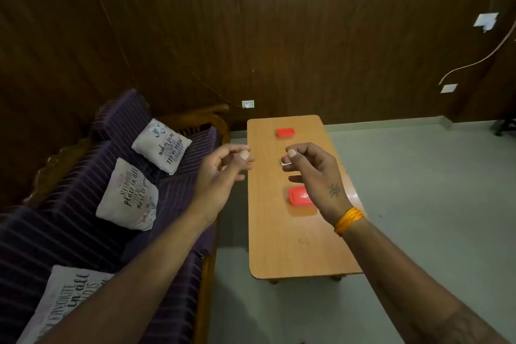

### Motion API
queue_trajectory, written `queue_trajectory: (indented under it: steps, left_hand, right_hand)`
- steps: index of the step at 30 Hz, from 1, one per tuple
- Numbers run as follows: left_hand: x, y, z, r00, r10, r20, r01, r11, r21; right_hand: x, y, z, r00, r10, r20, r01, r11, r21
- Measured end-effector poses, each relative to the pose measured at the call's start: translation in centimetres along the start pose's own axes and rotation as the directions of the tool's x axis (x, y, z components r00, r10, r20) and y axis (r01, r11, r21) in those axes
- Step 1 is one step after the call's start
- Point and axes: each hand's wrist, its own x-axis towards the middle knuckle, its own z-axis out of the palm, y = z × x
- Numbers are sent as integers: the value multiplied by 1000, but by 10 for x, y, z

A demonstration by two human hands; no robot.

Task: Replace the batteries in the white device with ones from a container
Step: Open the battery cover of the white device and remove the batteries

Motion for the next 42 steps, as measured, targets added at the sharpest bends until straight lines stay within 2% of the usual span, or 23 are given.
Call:
queue_trajectory:
  steps: [3, 9, 16, 22, 33, 42]
  left_hand:
    - [36, -9, 13, 1000, -25, -8, 25, 1000, 18]
    - [115, -39, 42, 996, -73, -47, 70, 996, -55]
    - [194, -88, 60, 990, -137, -13, 136, 988, -67]
    - [271, -138, 53, 979, -196, 59, 199, 978, -62]
    - [450, -192, 18, 909, -208, 361, 231, 973, -22]
    - [497, -218, 22, 849, -238, 472, 275, 961, -9]
  right_hand:
    - [40, 16, -9, 999, 47, -13, -47, 999, 11]
    - [117, 51, -20, 993, 118, 20, -118, 993, 23]
    - [190, 90, -15, 983, 185, 5, -185, 982, 28]
    - [251, 124, 18, 965, 255, -66, -252, 967, 45]
    - [372, 152, 95, 889, 313, -334, -305, 949, 78]
    - [401, 178, 116, 830, 367, -420, -351, 929, 119]
